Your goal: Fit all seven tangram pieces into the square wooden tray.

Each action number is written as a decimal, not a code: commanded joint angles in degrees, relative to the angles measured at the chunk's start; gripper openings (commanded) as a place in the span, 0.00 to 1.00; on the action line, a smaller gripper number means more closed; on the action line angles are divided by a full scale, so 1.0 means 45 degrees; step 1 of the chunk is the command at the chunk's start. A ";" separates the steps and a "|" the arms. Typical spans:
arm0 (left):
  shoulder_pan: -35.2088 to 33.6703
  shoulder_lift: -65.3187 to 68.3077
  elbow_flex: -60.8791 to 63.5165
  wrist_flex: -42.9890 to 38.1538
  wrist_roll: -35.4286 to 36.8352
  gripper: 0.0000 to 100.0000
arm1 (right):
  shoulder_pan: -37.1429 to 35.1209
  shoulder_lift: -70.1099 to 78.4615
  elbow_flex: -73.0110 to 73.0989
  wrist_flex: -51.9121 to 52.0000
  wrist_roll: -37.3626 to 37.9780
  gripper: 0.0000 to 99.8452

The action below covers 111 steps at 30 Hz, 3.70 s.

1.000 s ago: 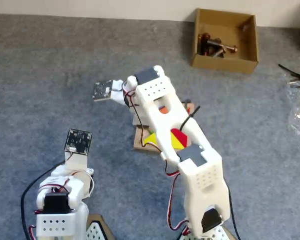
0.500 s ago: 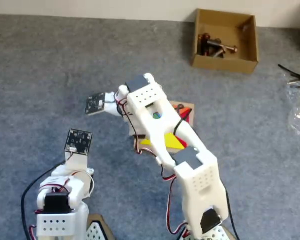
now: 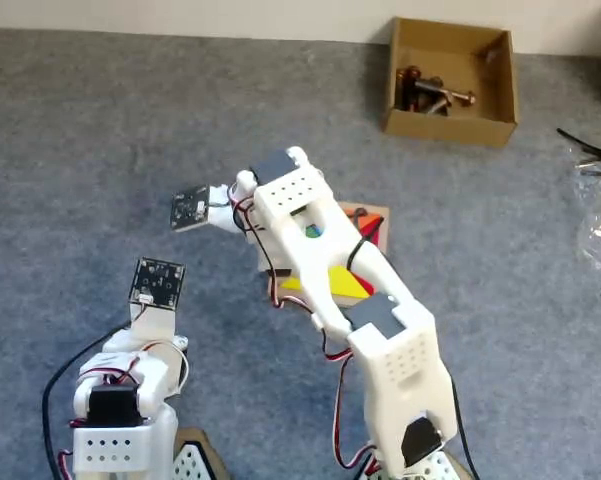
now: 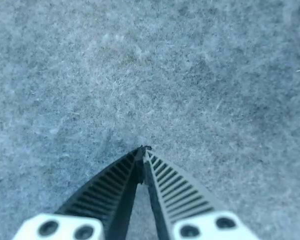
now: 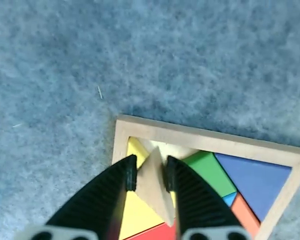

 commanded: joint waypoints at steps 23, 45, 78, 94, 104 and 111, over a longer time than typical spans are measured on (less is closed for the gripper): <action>0.0283 -0.0068 0.0264 0.0020 0.0039 0.01 | 0.0264 -0.0361 -0.0166 -0.0049 -0.4552 0.12; 0.0283 -0.0068 0.0264 0.0020 0.0039 0.01 | 0.2217 -0.0283 -0.0029 0.0850 -0.9358 0.00; 0.0283 -0.0068 0.0264 0.0020 0.0039 0.01 | 0.2276 -0.0264 0.1592 -0.2256 -0.9260 0.00; 0.0283 -0.0068 0.0264 0.0020 0.0039 0.01 | 0.2413 -0.0381 0.1495 -0.2178 -0.8303 0.00; 0.0283 -0.0068 0.0264 0.0020 0.0039 0.01 | 0.2530 -0.0381 0.1495 -0.2647 -0.8303 0.00; 0.0283 -0.0068 0.0264 0.0020 0.0039 0.01 | 0.2471 -0.0381 -0.0068 -0.2042 -0.8361 0.00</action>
